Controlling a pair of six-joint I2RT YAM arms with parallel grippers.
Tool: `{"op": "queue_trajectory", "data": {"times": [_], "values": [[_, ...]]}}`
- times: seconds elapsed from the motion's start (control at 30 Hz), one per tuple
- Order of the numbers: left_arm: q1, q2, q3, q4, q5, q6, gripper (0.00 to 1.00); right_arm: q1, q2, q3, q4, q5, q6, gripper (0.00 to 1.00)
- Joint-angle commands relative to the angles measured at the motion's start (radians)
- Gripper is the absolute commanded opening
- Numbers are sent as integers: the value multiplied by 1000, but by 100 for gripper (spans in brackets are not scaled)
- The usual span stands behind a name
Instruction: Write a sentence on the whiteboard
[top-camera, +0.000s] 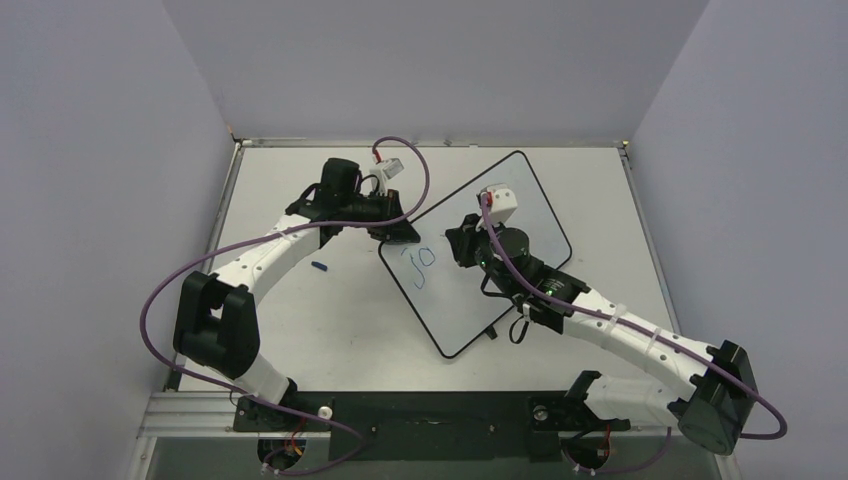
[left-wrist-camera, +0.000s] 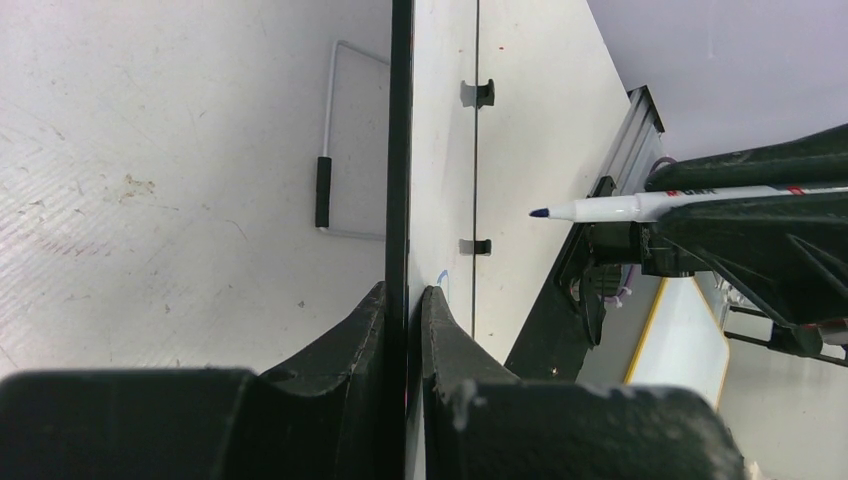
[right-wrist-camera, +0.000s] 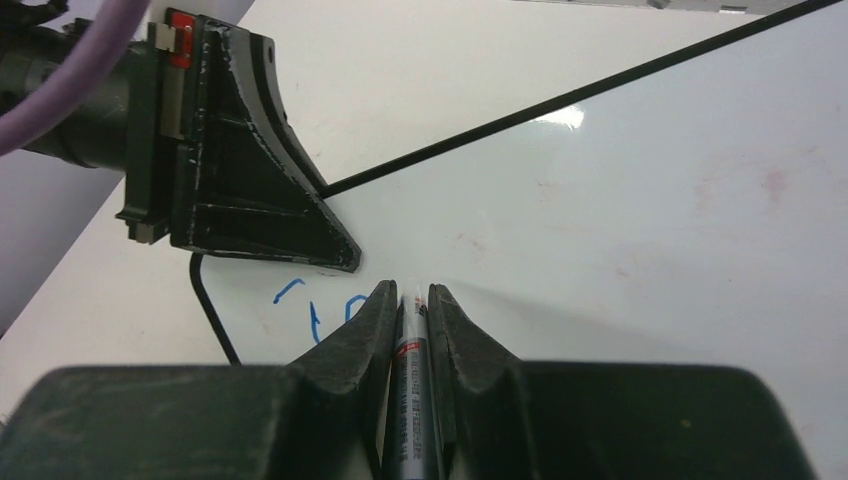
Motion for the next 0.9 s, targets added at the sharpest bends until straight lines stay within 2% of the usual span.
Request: {"op": "queue_trajectory", "data": {"times": [0.0,0.23,0.87], "values": [[-50,-2,36,-57,-156,74,0,-22,6,-7,16,19,-15,0],[-72,12,87,-129,-215,78,0,-33,19,11,41,-9,-22,0],[-72,-7,79,-148,-228,100,0,-67,82,99,73,-62,-27,0]]}}
